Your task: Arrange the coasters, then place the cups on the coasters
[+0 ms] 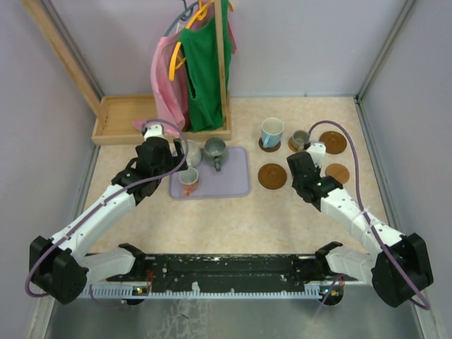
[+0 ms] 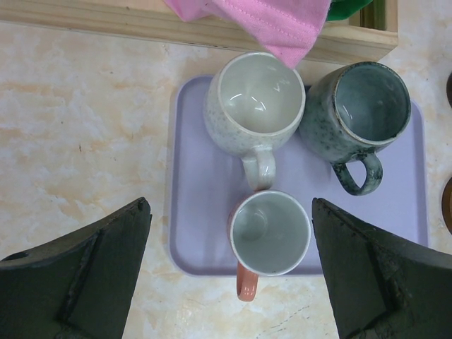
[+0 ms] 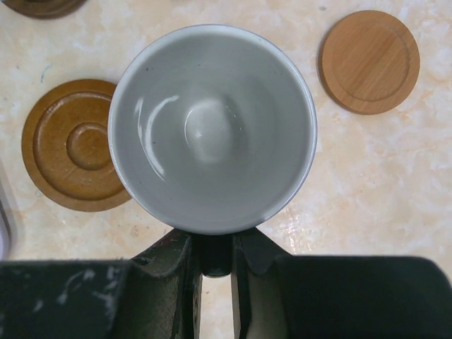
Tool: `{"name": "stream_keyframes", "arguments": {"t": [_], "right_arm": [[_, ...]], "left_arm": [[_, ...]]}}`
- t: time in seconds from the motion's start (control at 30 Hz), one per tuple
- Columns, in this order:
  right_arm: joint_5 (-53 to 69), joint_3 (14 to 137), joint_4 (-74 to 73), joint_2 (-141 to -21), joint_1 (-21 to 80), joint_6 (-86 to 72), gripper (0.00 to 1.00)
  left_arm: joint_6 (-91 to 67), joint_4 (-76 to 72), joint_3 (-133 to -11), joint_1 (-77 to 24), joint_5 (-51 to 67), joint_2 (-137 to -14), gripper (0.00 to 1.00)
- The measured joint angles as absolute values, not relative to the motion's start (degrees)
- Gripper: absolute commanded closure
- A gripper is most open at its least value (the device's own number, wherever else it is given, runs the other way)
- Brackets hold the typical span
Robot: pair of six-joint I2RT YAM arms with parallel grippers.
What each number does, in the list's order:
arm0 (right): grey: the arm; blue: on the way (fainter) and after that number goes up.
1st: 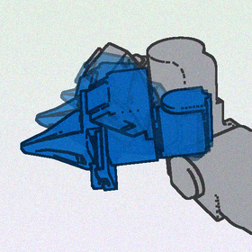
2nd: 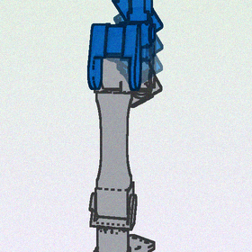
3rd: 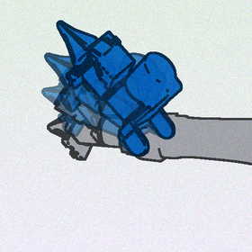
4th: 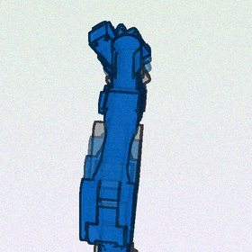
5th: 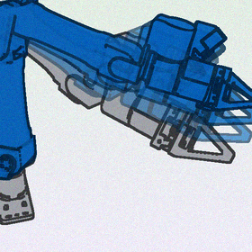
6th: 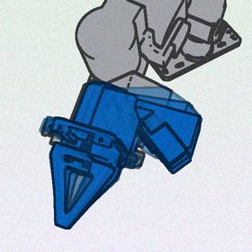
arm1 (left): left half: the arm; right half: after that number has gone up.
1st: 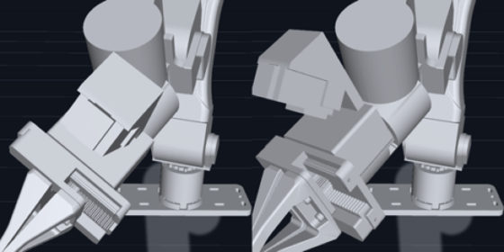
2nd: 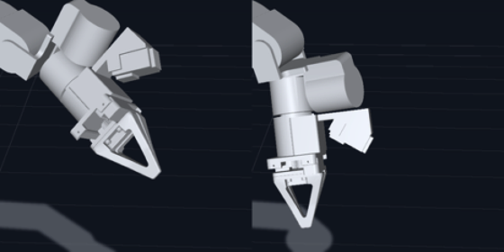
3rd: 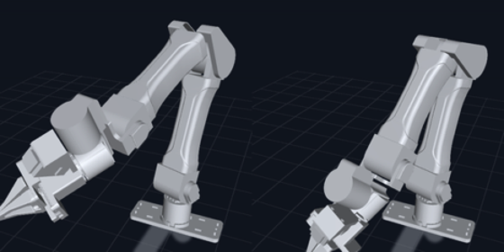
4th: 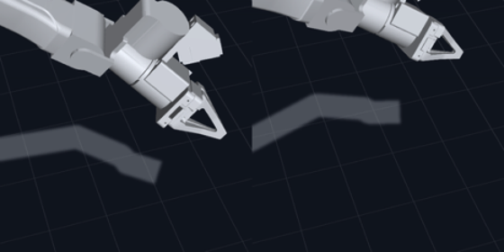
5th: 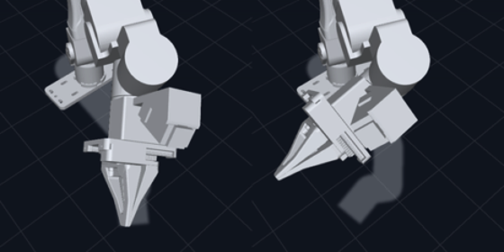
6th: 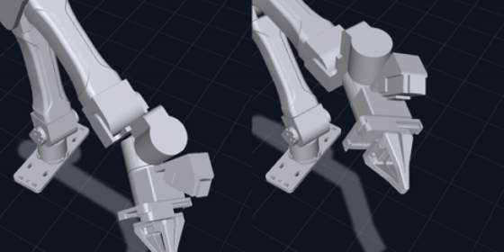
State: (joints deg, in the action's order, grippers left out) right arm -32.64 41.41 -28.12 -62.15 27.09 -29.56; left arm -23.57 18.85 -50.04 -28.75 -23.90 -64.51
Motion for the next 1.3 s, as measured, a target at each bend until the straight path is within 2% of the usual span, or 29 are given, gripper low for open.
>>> {"name": "stream_keyframes", "arguments": {"t": [0.3, 1.3], "right_arm": [[-28.58, 37.74, -23.09, -62.11, 23.27, -25.19, 1.00], [-27.70, 31.77, -12.75, -63.46, 17.98, -23.53, 1.00]], "left_arm": [[-23.55, 18.33, -50.04, -28.75, -23.70, -65.17, 0.00], [-23.62, 17.98, -50.02, -28.73, -22.85, -65.34, 0.00]]}}
